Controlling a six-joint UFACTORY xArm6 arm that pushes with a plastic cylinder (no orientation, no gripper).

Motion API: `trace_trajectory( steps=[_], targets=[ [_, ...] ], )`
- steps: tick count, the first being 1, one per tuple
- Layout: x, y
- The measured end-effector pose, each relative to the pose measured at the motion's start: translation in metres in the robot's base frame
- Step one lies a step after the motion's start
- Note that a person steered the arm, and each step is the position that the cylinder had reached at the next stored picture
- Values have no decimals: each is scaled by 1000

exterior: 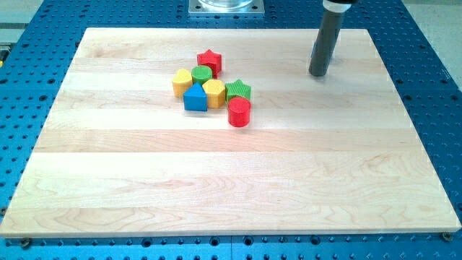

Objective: Move the blue cube towards the top center

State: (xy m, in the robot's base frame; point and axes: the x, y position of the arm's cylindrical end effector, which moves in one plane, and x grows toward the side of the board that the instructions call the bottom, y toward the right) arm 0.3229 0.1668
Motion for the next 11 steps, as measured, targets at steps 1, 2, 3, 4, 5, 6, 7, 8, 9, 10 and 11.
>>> trace_trajectory(
  steps=[1,2,3,4,5,6,7,8,9,10,11],
  targets=[
    [1,0],
    [1,1],
    [-9,-5],
    [-10,-6],
    [-10,-5],
    [-10,-5],
    [-10,-5],
    [-26,53],
    [-40,67],
    [-49,24],
    [-63,73]
  ],
)
